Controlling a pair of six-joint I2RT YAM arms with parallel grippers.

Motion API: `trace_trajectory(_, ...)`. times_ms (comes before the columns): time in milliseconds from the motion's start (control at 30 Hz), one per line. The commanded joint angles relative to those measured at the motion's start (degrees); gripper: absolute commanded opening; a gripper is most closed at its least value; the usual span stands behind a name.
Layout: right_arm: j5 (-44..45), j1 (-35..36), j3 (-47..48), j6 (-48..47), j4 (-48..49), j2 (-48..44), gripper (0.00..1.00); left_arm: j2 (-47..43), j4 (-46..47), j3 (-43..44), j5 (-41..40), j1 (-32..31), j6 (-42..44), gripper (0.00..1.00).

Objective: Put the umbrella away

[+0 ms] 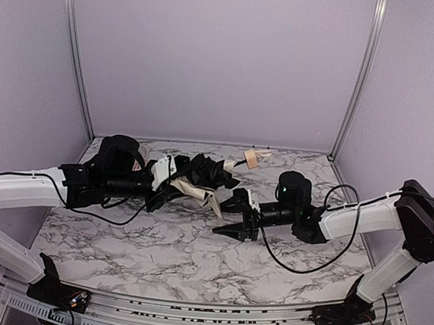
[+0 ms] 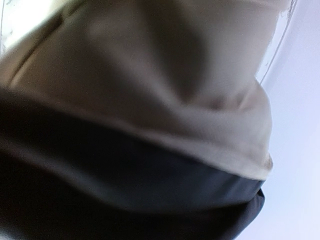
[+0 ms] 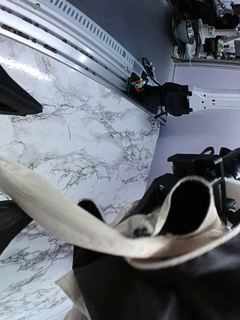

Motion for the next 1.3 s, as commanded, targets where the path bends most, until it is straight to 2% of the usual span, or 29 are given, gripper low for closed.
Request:
trace_trajectory(0, 11.3, 4.6, -1.3, -3.3, -0.4, -3.6, 0.54, 0.9, 5.9, 3.0, -12.1, 0.2, -2.1, 0.00)
trace_trajectory(67, 16.1, 6.7, -2.8, -5.1, -1.0, -5.3, 0.55, 1.6, 5.1, 4.0, -14.9, 0.2, -0.5, 0.00)
trace_trajectory(133, 19.2, 7.7, -4.4, -5.4, -1.0, -7.3, 0.57, 1.3, 4.4, 4.2, -14.3, 0.2, 2.3, 0.00)
trace_trajectory(267, 22.4, 7.7, -6.7, -5.9, -3.8, -10.4, 0.62, -2.5, 5.5, 2.0, -5.0, 0.2, 8.7, 0.00)
trace_trajectory(367, 24.4, 7.7, -7.3, -6.4, -8.1, -13.2, 0.66, -4.2, 0.7, 3.4, 1.4, 0.2, 13.2, 0.00)
trace_trajectory(567, 25.4, 6.8, -7.4, -4.2, -9.1, -15.9, 0.68, -4.4, -2.5, 5.6, 3.5, 0.1, 14.2, 0.00)
trace_trajectory(633, 24.3, 6.2, -6.9, -3.3, -8.4, -15.2, 0.59, -4.4, -2.7, 5.9, 4.2, 0.0, 14.0, 0.00)
trace_trajectory(733, 22.5, 6.1, -5.5, -2.6, -8.2, -13.1, 0.37, -4.2, -2.6, 6.4, 3.0, -0.1, 13.3, 0.00)
trace_trajectory(933, 18.2, 6.0, -3.7, -1.7, -8.3, -8.8, 0.35, -3.2, -2.3, 7.0, 1.2, -0.1, 11.8, 0.00)
trace_trajectory(1000, 17.1, 6.0, -3.3, -1.5, -8.3, -8.5, 0.27, -2.7, -2.4, 7.1, 0.6, -0.1, 11.7, 0.00)
trace_trajectory(1100, 15.6, 6.0, -2.3, -1.6, -10.0, -9.4, 0.02, -1.6, -3.3, 7.3, -1.5, -0.1, 11.7, 0.00)
trace_trajectory(1267, 5.4, 3.7, 3.5, -1.7, -17.7, -13.9, 0.00, 2.2, -4.9, 5.4, -6.9, 0.7, 10.8, 0.00)
